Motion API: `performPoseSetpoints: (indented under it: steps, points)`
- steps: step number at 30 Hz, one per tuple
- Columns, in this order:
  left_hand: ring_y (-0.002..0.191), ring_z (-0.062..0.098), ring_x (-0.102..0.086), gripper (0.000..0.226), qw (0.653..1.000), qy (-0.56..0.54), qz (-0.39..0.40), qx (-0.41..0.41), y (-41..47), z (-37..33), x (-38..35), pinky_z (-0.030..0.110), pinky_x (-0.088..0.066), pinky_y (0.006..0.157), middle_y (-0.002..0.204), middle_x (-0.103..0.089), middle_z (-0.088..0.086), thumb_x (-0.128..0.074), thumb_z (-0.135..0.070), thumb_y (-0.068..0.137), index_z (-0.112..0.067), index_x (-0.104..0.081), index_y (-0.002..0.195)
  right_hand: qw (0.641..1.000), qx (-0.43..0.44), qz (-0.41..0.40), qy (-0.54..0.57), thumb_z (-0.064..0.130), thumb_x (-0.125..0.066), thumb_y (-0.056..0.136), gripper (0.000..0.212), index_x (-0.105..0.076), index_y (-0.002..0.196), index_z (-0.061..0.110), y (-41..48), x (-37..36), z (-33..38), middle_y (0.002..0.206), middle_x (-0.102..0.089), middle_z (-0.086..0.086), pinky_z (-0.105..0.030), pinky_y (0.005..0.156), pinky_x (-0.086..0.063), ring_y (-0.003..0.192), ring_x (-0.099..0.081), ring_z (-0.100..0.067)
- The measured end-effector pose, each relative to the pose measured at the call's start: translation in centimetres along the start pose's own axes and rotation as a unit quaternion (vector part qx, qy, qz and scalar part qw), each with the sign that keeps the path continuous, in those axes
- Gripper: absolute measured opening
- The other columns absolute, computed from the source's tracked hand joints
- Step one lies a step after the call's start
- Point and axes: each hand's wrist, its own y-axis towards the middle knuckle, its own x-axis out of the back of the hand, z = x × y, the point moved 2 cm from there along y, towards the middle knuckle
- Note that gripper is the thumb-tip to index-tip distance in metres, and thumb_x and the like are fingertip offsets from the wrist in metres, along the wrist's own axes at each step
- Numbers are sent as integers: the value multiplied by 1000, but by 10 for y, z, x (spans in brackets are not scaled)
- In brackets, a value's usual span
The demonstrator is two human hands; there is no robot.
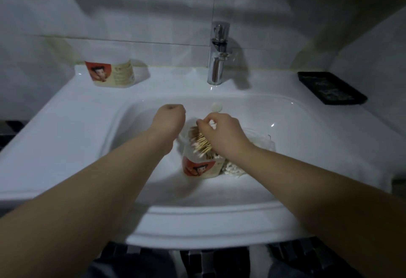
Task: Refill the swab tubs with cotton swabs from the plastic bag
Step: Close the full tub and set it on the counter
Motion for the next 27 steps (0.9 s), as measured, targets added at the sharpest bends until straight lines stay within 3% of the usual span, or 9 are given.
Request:
performPoseSetpoints:
  steps: [2,5,9,11,15,18,21,23,27]
  points:
    - [100,29,-56,25,1000,16,0,15,4,6,1,41,-50,92,114,-58,10,-48,-19,101,-13,-63,120,1000,8,-2,-6,46,-57,99,26,-69,95,23,-1,-2,-1,88,-63,1,-28,73,-44,79,-62,-22]
    - [92,30,-56,13,998,29,-2,48,9,9,2,45,-54,93,100,-56,13,-50,-14,99,-14,-60,91,1000,14,6,-7,47,-57,99,25,-68,95,24,-4,-4,-2,85,-64,0,-31,71,-50,71,-60,-22]
    - [97,29,-62,6,995,21,28,92,14,16,0,40,-58,84,97,-58,11,-53,-11,100,-11,-59,102,999,16,19,-25,47,-57,99,22,-65,94,27,-3,-6,-4,90,-66,-1,-30,71,-48,74,-60,-21]
    - [88,26,-63,13,995,22,37,88,16,19,1,36,-59,67,96,-62,13,-53,-4,99,-14,-59,94,999,16,22,-29,47,-57,99,22,-65,93,27,-3,-6,-4,94,-69,-3,-32,74,-53,73,-62,-23]
    - [83,26,-69,31,998,10,42,46,27,27,4,29,-57,46,97,-69,19,-59,5,94,-9,-62,121,999,-1,16,-41,47,-57,98,25,-67,95,24,-2,-8,-6,96,-71,-6,-41,80,-59,78,-70,-30]
    - [82,28,-70,32,998,6,41,36,29,29,3,30,-58,47,95,-69,21,-58,7,94,-6,-62,123,999,-14,-1,-52,46,-56,98,30,-69,100,19,-3,-8,-7,98,-69,-8,-44,79,-59,80,-71,-34]
    - [81,29,-70,30,999,3,41,25,30,28,3,33,-59,49,96,-69,22,-58,9,94,-4,-63,120,993,-4,-3,-116,44,-53,101,32,-69,109,16,-5,-9,-6,104,-69,-12,-37,84,-54,96,-66,-33]
    - [78,29,-70,28,999,2,39,20,32,29,3,33,-60,49,93,-68,22,-57,10,94,-4,-63,117,985,27,3,-170,41,-52,103,33,-68,114,15,-5,-11,-3,109,-68,-13,-35,82,-46,105,-61,-33]
    - [74,29,-69,31,999,-1,40,11,36,31,1,38,-62,55,93,-67,25,-55,13,92,-2,-65,117,968,105,37,-223,39,-51,103,30,-67,114,15,-7,-18,3,107,-63,-12,-33,75,-32,105,-57,-33]
